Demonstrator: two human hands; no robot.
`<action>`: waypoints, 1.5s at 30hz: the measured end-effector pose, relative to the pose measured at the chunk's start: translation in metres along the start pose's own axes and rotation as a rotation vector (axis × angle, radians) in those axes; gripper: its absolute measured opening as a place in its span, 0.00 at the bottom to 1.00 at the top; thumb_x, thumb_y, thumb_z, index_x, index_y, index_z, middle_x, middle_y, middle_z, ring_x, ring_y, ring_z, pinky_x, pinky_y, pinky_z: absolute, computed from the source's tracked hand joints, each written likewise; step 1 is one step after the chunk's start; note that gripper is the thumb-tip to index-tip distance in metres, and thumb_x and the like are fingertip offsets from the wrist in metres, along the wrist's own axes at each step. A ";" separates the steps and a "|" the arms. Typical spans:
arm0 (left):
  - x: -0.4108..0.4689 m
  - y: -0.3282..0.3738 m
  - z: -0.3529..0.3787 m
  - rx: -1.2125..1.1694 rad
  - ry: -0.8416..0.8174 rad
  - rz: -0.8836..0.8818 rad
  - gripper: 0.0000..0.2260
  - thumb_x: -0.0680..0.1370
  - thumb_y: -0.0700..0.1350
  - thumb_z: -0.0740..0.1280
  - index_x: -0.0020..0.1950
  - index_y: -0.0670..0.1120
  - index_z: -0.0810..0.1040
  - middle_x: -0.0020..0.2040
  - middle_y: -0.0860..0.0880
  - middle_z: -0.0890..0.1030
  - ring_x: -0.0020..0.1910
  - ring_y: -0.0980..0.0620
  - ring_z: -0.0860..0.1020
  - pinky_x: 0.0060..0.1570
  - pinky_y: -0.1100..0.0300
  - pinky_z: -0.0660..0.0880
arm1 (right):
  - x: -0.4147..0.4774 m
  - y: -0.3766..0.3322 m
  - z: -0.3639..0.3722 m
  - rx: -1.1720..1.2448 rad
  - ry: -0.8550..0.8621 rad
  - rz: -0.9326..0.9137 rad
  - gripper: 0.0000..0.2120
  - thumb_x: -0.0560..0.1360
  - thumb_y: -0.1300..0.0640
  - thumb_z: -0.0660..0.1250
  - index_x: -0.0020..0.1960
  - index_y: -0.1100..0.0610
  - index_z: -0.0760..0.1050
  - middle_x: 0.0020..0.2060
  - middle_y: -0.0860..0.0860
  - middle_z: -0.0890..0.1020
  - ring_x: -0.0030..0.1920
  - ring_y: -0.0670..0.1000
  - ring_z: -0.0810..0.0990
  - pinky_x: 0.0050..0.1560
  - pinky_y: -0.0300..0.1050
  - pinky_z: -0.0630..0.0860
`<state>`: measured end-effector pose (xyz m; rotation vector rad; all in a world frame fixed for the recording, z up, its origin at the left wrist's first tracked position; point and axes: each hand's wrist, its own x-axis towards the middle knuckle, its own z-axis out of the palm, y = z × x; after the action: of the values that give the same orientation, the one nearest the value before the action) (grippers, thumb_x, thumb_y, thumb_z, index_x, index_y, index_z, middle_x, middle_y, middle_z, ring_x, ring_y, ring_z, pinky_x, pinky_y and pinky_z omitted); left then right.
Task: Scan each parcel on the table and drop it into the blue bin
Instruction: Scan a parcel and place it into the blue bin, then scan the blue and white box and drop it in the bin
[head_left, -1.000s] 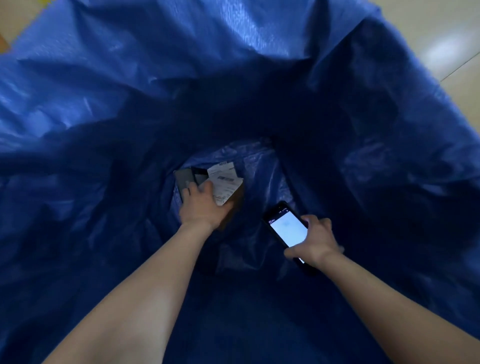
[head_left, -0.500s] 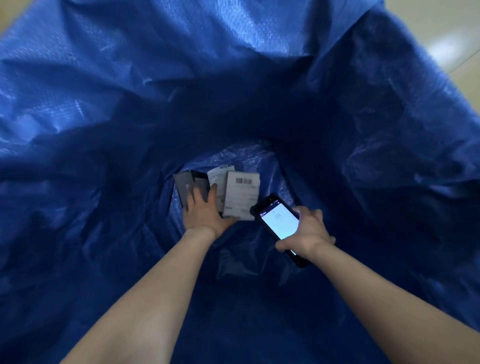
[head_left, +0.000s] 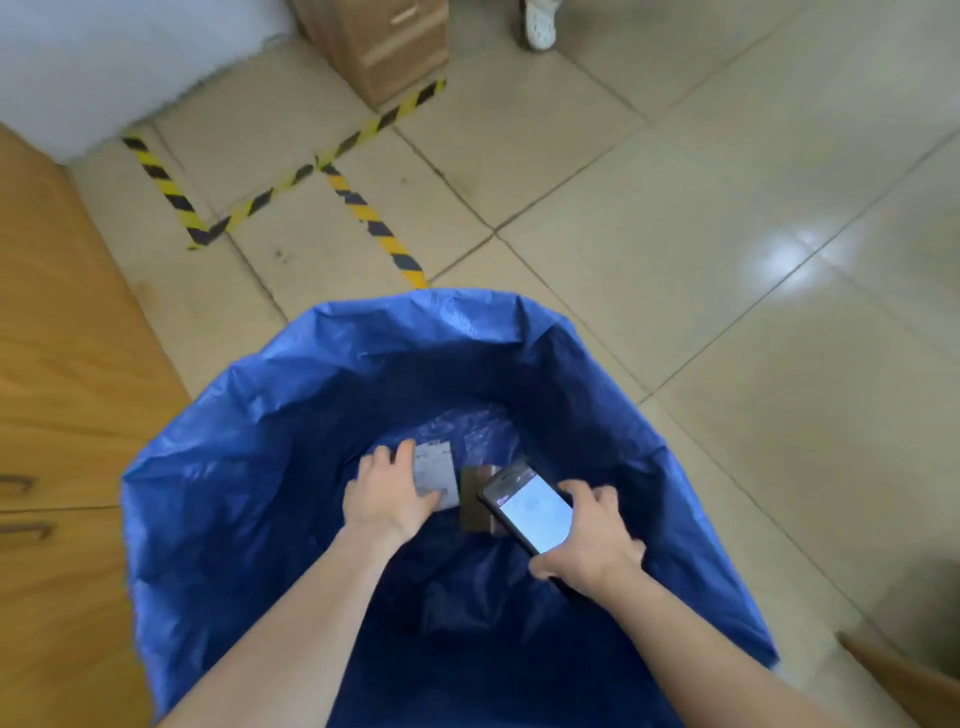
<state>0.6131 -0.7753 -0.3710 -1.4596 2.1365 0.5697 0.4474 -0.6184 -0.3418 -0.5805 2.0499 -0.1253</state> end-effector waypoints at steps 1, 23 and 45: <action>-0.011 0.004 -0.014 -0.003 0.000 0.004 0.33 0.75 0.60 0.66 0.76 0.52 0.57 0.69 0.47 0.67 0.69 0.45 0.64 0.62 0.49 0.70 | -0.014 -0.003 -0.011 0.006 0.011 -0.018 0.46 0.56 0.50 0.76 0.69 0.42 0.58 0.54 0.44 0.59 0.58 0.49 0.71 0.52 0.49 0.65; -0.262 0.238 -0.192 -0.036 0.203 0.458 0.29 0.78 0.57 0.63 0.76 0.53 0.58 0.67 0.52 0.70 0.66 0.51 0.68 0.58 0.57 0.73 | -0.302 0.126 -0.271 0.228 0.479 -0.106 0.44 0.56 0.48 0.73 0.69 0.42 0.60 0.53 0.43 0.61 0.54 0.46 0.74 0.52 0.46 0.65; -0.467 0.656 -0.099 -0.062 0.081 1.027 0.31 0.73 0.54 0.70 0.73 0.56 0.63 0.66 0.50 0.70 0.66 0.53 0.71 0.62 0.58 0.70 | -0.456 0.527 -0.419 0.558 0.853 0.288 0.48 0.51 0.45 0.76 0.67 0.39 0.57 0.53 0.42 0.59 0.52 0.43 0.65 0.58 0.49 0.68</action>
<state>0.1277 -0.2658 0.0330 -0.2895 2.8575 0.9164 0.1040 -0.0083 0.0720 0.1705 2.7124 -0.8609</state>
